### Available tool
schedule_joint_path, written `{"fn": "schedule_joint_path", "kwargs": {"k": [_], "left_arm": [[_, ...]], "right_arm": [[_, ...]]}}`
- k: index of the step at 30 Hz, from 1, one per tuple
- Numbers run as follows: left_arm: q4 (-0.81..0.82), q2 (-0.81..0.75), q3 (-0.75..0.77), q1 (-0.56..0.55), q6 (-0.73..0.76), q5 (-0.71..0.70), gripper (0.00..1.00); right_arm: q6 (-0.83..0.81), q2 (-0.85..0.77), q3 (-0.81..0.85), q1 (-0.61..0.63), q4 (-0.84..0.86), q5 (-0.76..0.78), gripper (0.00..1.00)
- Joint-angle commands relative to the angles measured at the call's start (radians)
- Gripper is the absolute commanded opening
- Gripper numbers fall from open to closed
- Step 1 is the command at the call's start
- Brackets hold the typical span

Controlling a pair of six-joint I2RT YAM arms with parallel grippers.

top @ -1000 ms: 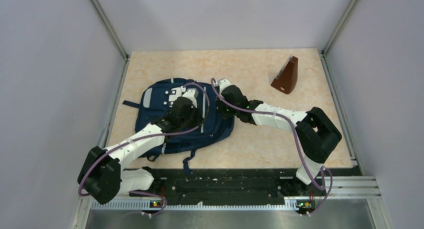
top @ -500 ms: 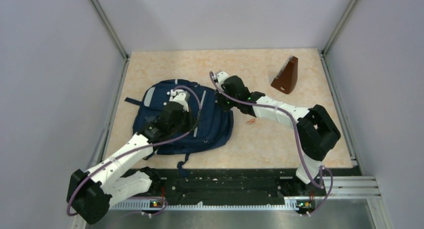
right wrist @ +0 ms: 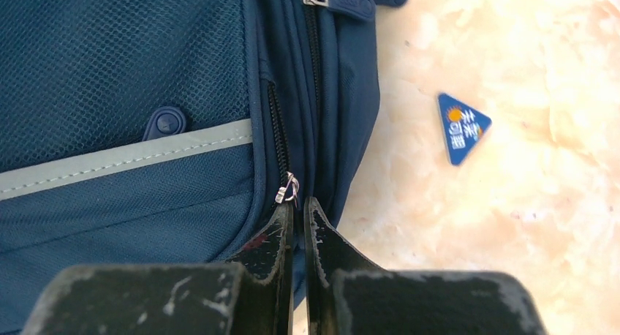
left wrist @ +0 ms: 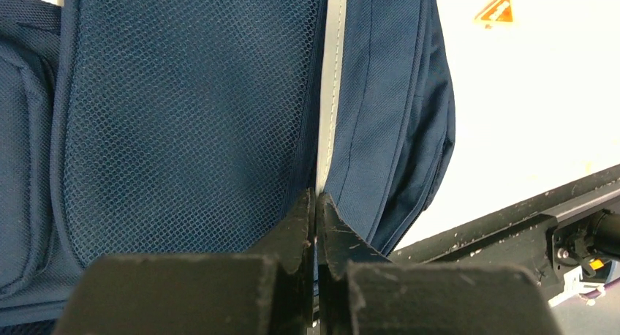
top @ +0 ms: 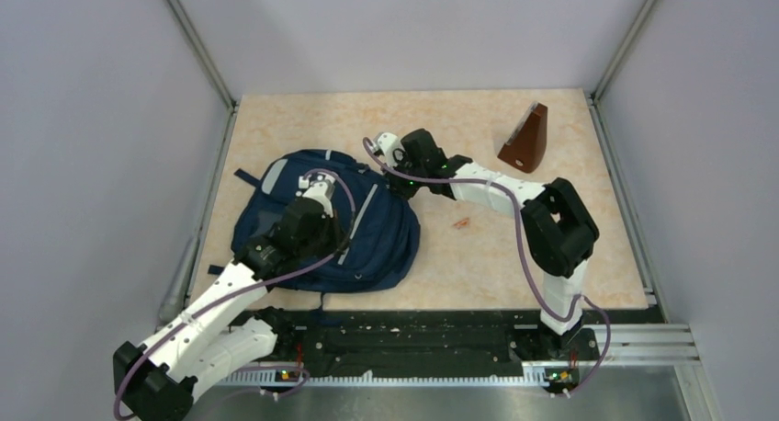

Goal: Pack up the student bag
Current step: Zip the student bag at the center of the board.

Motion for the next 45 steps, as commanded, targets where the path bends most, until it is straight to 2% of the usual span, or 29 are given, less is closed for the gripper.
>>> {"fn": "schedule_joint_path", "kwargs": {"k": [1,10,16,21,25,29,32,37,40,45], "left_arm": [[-0.204,-0.047,0.027,-0.002,0.002,0.060,0.00],[-0.233,-0.040,0.054,-0.002,0.043,0.084,0.00],[-0.223,-0.020,0.053,-0.001,0.063,0.129,0.00],[-0.196,0.008,0.046,-0.003,0.095,0.201,0.00],[-0.168,0.043,0.043,-0.003,0.145,0.317,0.00],[-0.154,0.096,0.048,-0.002,0.187,0.417,0.00],[-0.155,0.132,0.059,-0.003,0.211,0.496,0.00],[-0.161,0.135,0.091,-0.003,0.223,0.444,0.00],[-0.125,0.085,0.091,-0.004,0.237,0.488,0.00],[-0.113,0.054,0.096,-0.003,0.258,0.518,0.00]], "right_arm": [[-0.189,0.045,0.065,-0.059,0.048,-0.036,0.00],[-0.331,0.120,0.113,-0.058,0.132,-0.154,0.00],[-0.351,0.129,0.100,-0.057,0.294,-0.201,0.00],[-0.361,0.114,0.077,-0.046,0.400,-0.210,0.00],[-0.394,0.103,0.058,-0.027,0.455,-0.209,0.00],[-0.454,0.108,0.068,-0.001,0.444,-0.227,0.00],[-0.515,0.141,0.124,0.018,0.368,-0.227,0.00],[-0.484,0.160,0.175,0.030,0.324,-0.197,0.00],[-0.469,0.151,0.166,0.030,0.355,-0.194,0.00],[-0.480,0.195,0.251,0.041,0.318,-0.214,0.00]]}}
